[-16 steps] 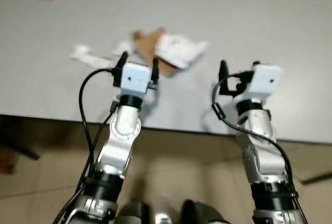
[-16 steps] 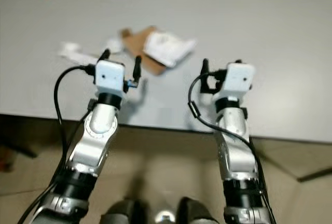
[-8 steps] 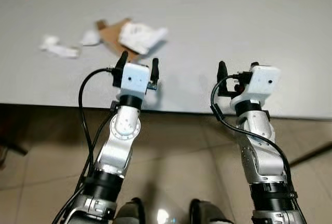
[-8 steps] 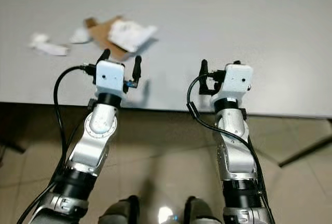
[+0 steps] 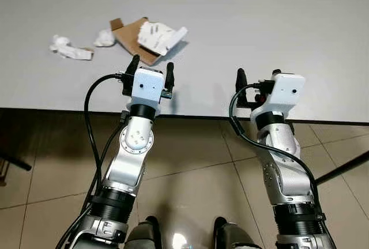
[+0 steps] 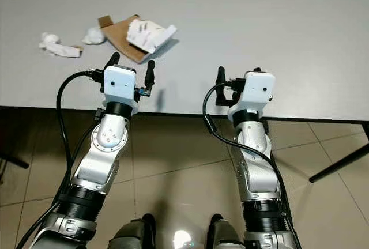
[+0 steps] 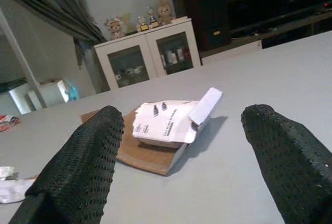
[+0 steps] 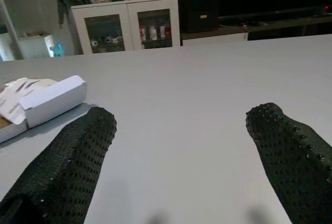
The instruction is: Picking trash to rubbish bin
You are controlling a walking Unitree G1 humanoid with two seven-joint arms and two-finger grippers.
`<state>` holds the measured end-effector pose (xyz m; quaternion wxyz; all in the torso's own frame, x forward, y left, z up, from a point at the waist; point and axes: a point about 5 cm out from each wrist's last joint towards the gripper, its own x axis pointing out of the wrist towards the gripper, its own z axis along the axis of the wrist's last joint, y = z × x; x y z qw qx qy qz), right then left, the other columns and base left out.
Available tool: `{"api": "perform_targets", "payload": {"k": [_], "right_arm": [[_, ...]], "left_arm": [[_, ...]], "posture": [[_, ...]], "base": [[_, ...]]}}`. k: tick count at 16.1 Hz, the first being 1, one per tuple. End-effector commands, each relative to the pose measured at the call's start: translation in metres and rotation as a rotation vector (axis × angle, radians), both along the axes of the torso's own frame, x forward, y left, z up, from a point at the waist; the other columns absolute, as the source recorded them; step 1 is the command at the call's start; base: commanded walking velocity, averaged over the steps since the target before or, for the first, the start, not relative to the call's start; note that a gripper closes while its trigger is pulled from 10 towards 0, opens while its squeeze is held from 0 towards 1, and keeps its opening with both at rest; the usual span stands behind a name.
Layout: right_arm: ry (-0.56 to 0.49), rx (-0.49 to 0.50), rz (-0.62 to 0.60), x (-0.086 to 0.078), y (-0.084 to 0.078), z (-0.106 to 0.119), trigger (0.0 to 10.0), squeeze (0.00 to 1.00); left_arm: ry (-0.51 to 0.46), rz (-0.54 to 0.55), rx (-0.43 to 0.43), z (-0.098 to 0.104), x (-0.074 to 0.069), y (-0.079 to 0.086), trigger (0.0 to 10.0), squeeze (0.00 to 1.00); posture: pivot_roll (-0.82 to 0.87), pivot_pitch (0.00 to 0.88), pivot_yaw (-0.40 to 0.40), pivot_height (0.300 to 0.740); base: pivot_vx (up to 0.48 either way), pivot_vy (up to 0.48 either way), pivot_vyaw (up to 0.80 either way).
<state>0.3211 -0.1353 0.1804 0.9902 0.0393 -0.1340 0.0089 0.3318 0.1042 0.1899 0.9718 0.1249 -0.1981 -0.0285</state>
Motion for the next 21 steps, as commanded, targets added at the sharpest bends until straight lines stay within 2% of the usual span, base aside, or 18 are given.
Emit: {"api": "perform_targets", "payload": {"k": [1,8,21], "right_arm": [[0.008,-0.001,0.003,-0.0014,0.0000,-0.0019,10.0,0.00],[0.015,-0.002,0.010,-0.0020,0.0014,-0.0032,10.0,0.00],[0.018,0.005,0.013,-0.0020,0.0036,-0.0036,10.0,0.00]], "left_arm": [[0.003,0.013,0.008,-0.0006,0.0000,0.0013,10.0,0.00],[0.012,0.027,0.006,-0.0020,0.0007,0.0025,10.0,0.00],[0.004,0.037,0.010,0.0003,0.0015,0.0052,10.0,0.00]], "posture": [[-0.03,0.213,0.035,0.740],[-0.03,0.222,0.032,0.740],[-0.02,0.229,0.033,0.740]], "base": [[0.000,0.000,0.00],[0.230,0.000,0.00],[0.327,0.000,0.00]]}}
